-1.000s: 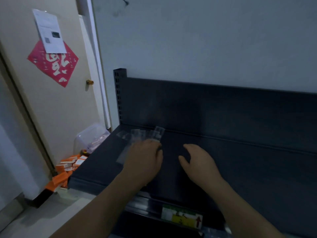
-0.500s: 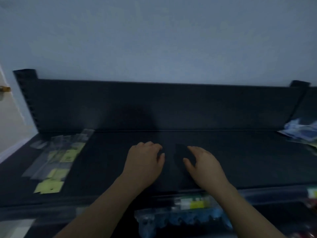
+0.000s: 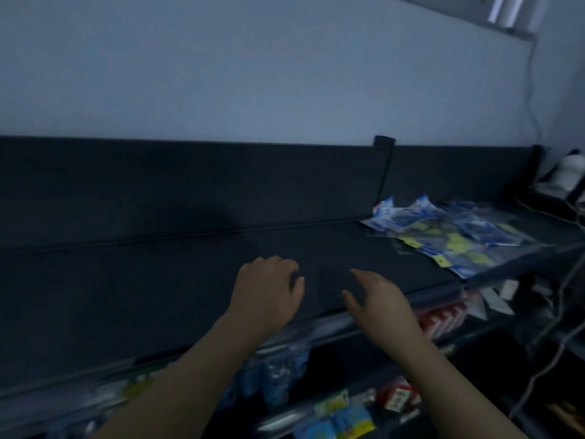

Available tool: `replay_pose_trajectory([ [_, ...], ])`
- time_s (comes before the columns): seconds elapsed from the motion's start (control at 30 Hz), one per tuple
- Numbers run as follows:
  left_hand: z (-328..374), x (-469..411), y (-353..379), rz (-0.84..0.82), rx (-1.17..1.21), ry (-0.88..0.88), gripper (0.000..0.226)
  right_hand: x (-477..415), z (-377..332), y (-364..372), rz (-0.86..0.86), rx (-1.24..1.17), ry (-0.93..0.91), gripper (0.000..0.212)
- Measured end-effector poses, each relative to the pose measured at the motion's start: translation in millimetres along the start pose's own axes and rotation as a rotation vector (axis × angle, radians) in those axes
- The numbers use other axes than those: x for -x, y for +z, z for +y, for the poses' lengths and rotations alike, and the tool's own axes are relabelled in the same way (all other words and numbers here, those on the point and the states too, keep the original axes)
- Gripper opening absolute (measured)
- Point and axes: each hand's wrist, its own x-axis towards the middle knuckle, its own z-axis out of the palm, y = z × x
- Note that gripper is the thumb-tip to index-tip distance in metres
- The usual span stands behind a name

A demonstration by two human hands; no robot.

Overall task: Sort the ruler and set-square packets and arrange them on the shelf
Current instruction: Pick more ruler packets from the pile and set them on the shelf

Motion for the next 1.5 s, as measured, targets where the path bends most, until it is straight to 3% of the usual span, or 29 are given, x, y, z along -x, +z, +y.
replay_pose_trajectory([
  [0.4,72,-115,69,-0.059,0.102,0.155,0.033,-40,112,-31,0.038,-0.015,0.251,0.054],
  [0.83,128,-249,156,-0.304,0.186,0.171,0.029,-101,222,-48,0.1,-0.078,0.459,0.048],
  [1.17,171,-323,227,-0.492,0.038,0.149,0.045,-153,333,-60,-0.006,-0.088,0.456,0.047],
  [1.33,173,-338,239,-0.439,-0.045,0.11,0.042,-170,366,-64,-0.119,-0.122,0.363,0.02],
  [1.43,178,-346,237,-0.41,0.075,0.076,0.033,-177,383,-69,-0.122,-0.147,0.277,0.01],
  [1.5,189,-352,238,-0.393,0.23,0.046,0.04,-179,396,-74,-0.117,-0.176,0.254,0.005],
])
